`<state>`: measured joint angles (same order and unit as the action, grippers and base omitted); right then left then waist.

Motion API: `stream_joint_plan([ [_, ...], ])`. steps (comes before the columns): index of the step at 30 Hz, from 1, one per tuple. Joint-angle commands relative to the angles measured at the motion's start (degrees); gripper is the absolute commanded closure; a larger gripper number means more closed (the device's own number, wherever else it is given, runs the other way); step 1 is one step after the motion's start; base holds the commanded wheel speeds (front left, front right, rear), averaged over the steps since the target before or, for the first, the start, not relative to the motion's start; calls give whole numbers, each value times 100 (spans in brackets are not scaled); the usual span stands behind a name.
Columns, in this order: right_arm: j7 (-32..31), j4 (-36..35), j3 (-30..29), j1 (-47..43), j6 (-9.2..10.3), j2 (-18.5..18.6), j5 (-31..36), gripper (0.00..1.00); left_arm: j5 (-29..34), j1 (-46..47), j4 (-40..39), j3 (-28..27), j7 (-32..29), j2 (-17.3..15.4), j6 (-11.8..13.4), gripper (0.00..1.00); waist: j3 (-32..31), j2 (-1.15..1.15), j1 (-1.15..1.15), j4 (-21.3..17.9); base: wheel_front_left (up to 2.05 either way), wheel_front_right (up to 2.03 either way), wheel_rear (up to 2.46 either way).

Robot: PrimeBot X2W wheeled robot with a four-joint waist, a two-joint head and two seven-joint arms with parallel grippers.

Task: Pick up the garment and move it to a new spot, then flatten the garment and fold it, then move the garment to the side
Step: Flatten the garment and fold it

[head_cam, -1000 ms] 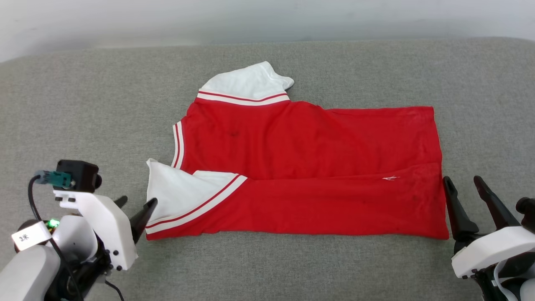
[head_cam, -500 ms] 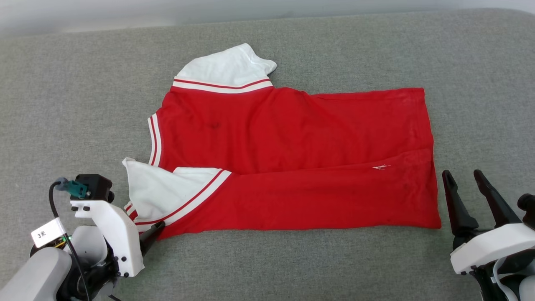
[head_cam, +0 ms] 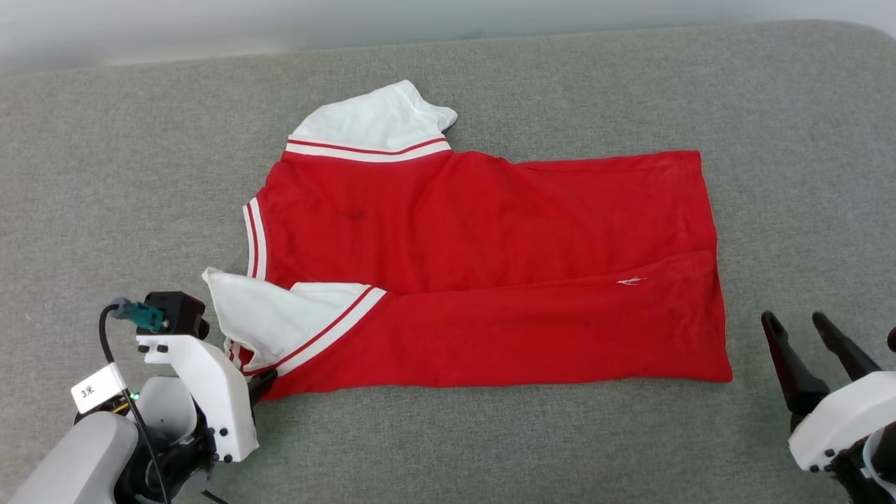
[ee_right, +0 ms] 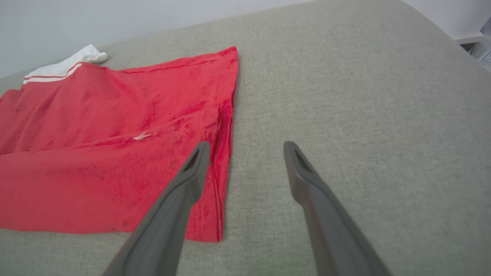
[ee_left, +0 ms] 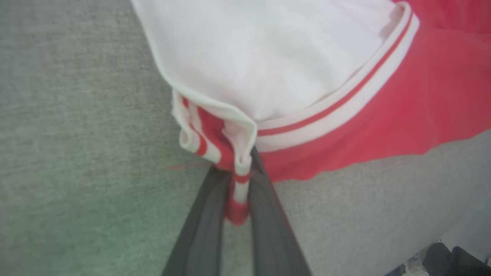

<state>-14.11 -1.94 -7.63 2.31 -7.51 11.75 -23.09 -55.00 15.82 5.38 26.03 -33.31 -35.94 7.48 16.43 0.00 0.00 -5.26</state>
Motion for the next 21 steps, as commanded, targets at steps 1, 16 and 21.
stream_joint_plan([
  [1, -141, -45, -10, -47, 5, 60, -60, 0, 49, -53, 15, 21, 43, 45, 41, 100, -18, 0, 0, 6, 0, 0, 0],
  [16, -2567, -162, 517, 379, 5, 571, -609, 0, 372, -9, -1120, -281, 495, -186, 420, 100, 194, 0, 0, 282, 0, 0, 0],
  [21, -2791, 359, 878, 505, 4, 555, -753, 0, 437, 4, -1253, -259, 546, -156, 470, 100, 311, 0, 0, 371, 0, 0, 0],
])
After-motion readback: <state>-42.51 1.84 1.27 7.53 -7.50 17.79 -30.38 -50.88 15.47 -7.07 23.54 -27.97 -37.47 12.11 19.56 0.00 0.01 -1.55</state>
